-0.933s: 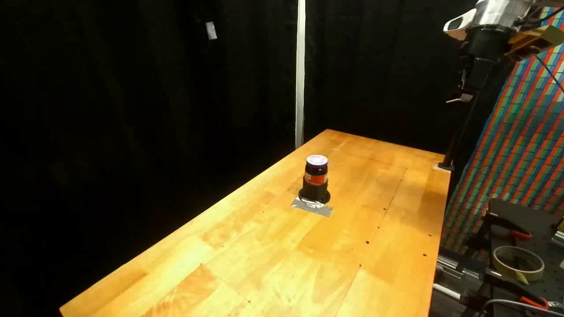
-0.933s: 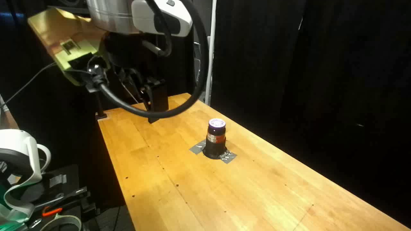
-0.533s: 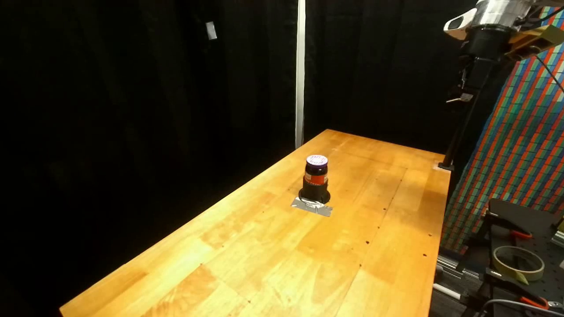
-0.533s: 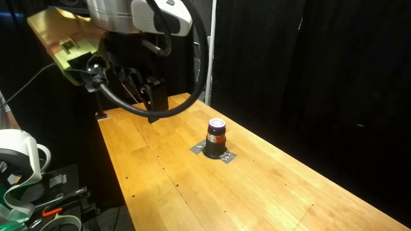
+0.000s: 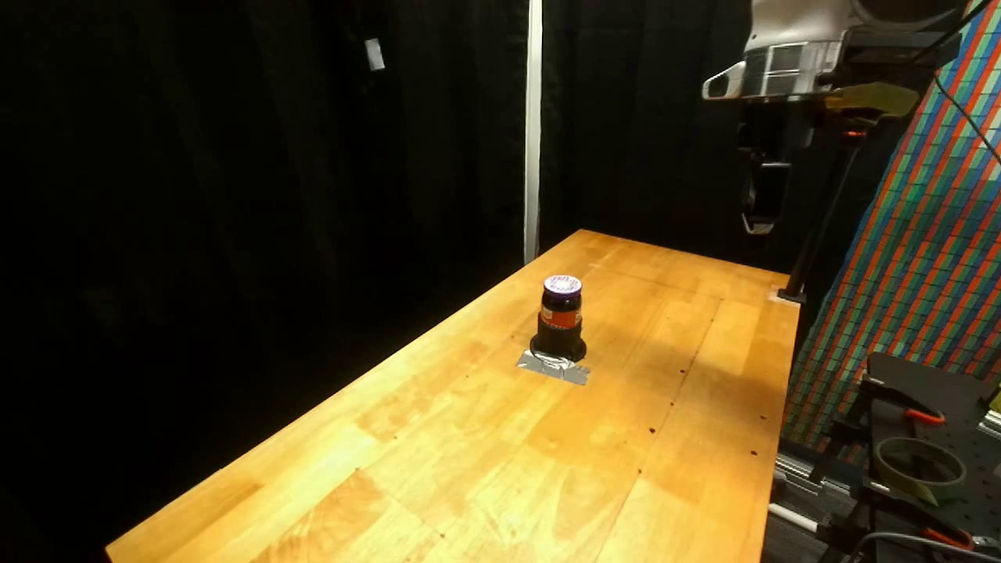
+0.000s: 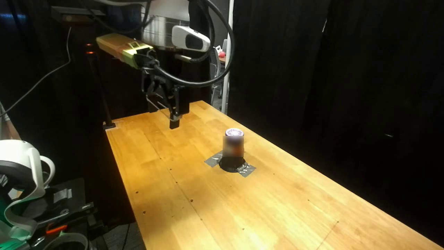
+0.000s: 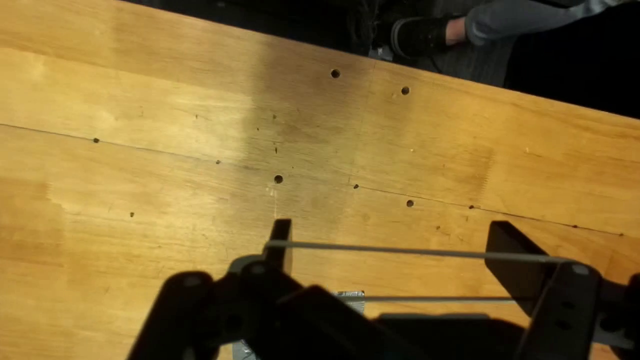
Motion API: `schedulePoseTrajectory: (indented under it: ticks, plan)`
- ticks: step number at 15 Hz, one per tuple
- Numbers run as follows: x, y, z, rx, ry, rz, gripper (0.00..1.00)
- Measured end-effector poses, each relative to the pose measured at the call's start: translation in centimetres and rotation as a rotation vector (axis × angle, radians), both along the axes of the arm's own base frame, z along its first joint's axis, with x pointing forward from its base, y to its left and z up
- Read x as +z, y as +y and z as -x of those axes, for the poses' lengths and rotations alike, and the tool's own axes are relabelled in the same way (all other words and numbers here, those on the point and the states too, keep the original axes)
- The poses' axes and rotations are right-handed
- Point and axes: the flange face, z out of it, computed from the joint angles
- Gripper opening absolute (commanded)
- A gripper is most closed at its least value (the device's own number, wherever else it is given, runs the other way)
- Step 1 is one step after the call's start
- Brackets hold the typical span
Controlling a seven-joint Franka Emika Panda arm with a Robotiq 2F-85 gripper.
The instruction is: Put the rubber band around the jar.
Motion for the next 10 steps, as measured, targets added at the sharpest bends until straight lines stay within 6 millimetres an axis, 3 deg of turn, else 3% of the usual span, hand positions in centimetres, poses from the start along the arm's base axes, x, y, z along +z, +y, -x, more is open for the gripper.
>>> schedulePoseTrajectory:
  ticks: [4, 10]
  plan:
    - [-2.8, 4.4, -6.4, 0.018, 0.008, 0.070, 1.00]
    - [-5.9, 6.7, -16.1, -0.025, -0.133, 0.038, 1.00]
